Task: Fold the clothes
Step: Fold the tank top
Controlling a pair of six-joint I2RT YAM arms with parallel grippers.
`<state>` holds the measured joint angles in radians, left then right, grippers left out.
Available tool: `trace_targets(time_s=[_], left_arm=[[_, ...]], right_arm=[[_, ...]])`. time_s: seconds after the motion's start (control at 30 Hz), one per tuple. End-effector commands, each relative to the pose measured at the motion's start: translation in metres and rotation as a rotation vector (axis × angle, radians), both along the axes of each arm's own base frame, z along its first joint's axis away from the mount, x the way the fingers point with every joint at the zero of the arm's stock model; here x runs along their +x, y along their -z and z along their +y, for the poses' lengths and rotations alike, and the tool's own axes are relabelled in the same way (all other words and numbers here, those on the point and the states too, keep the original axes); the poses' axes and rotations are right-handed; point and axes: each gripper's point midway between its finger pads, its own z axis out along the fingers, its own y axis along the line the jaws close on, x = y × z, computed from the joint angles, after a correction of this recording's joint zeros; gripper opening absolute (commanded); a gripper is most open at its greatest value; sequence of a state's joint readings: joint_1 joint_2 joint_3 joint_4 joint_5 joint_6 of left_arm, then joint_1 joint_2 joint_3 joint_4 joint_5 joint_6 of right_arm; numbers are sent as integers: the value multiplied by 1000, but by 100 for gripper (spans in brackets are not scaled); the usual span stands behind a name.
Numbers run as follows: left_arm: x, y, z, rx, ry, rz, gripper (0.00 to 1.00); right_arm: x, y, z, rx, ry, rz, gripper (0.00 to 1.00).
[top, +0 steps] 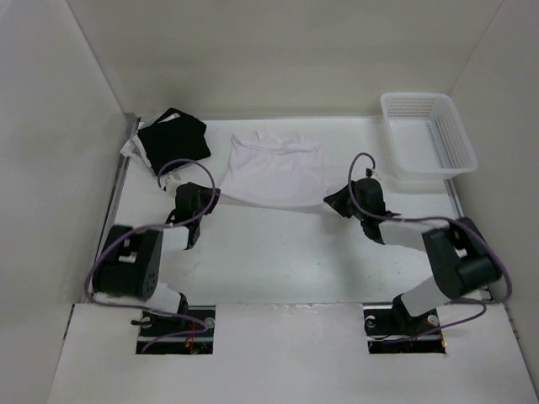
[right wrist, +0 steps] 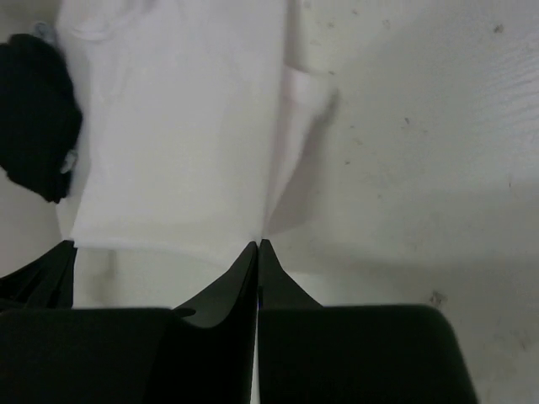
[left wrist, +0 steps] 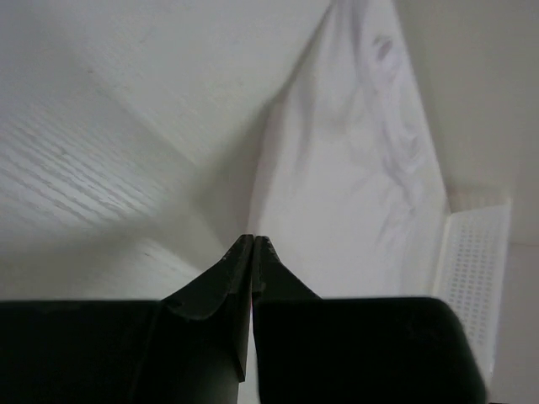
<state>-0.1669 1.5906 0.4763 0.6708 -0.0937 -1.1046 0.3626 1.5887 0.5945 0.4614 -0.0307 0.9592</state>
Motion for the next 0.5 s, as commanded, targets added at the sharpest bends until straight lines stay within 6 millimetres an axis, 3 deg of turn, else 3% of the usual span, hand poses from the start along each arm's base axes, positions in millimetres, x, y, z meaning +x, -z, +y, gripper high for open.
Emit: trace_targets(time_s=[0.0, 0.1, 0.2, 0.27, 0.37, 0.47], left_arm=[[-17, -91, -1, -7, 24, -218, 0], [-53, -167, 0, 42, 59, -351, 0], [-106, -247, 8, 95, 62, -497, 0], [-136, -283, 15, 110, 52, -557, 0], [-171, -317, 19, 97, 61, -618, 0], [-181, -321, 14, 71, 82, -614, 0]], right_arm=[[-11, -82, -1, 11, -20, -211, 2], [-47, -132, -10, -38, -38, -310, 2], [-94, -193, -24, -75, -42, -428, 3], [-126, -231, -34, -91, -49, -492, 3], [-162, -270, -41, -78, -77, -544, 3], [-186, -296, -31, -32, -153, -571, 4]])
